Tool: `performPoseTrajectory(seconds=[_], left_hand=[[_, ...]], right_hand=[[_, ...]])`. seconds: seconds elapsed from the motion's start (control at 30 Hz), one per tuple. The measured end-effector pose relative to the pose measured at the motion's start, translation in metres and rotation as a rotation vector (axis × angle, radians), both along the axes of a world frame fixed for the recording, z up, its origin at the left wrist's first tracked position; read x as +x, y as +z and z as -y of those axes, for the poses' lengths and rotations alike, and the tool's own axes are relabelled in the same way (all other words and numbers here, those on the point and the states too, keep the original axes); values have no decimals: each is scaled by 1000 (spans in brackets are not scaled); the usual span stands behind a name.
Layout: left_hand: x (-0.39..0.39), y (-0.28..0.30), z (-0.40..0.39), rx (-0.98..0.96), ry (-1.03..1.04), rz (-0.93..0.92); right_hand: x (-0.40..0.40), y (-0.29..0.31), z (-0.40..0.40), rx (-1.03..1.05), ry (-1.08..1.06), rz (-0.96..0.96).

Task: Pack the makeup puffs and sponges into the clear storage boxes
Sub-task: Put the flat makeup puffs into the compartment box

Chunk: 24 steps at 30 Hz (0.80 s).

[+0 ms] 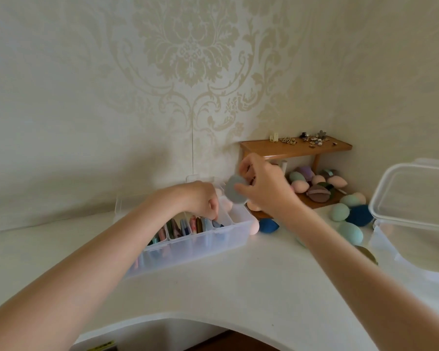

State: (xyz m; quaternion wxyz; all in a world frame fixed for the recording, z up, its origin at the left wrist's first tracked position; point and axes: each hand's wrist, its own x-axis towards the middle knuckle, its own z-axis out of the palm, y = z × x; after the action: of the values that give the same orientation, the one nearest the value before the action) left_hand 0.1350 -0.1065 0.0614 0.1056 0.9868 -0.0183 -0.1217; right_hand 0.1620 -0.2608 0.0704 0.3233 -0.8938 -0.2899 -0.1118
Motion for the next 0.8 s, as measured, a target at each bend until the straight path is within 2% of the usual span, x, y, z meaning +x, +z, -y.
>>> performPoseTrajectory(seconds=[0.07, 0.2, 0.37, 0.5, 0.63, 0.73, 0.8], left_hand=[[1, 0, 3, 25, 10, -13], [5, -4, 8, 54, 48, -30], [9, -13, 13, 35, 138, 4], [8, -17, 10, -36, 232, 131], [4, -19, 7, -37, 240, 243], [0, -19, 6, -48, 219, 280], [-3, -17, 3, -44, 186, 260]], right_hand=[[-10, -15, -13, 16, 23, -49], [-15, -32, -21, -86, -2, -111], [-15, -38, -23, -257, -35, -5], [-10, -38, -30, -386, -44, -11], [-12, -40, -36, -528, -96, 105], [-11, -36, -41, -557, -92, 41], [-7, -30, -37, -532, 22, -88]])
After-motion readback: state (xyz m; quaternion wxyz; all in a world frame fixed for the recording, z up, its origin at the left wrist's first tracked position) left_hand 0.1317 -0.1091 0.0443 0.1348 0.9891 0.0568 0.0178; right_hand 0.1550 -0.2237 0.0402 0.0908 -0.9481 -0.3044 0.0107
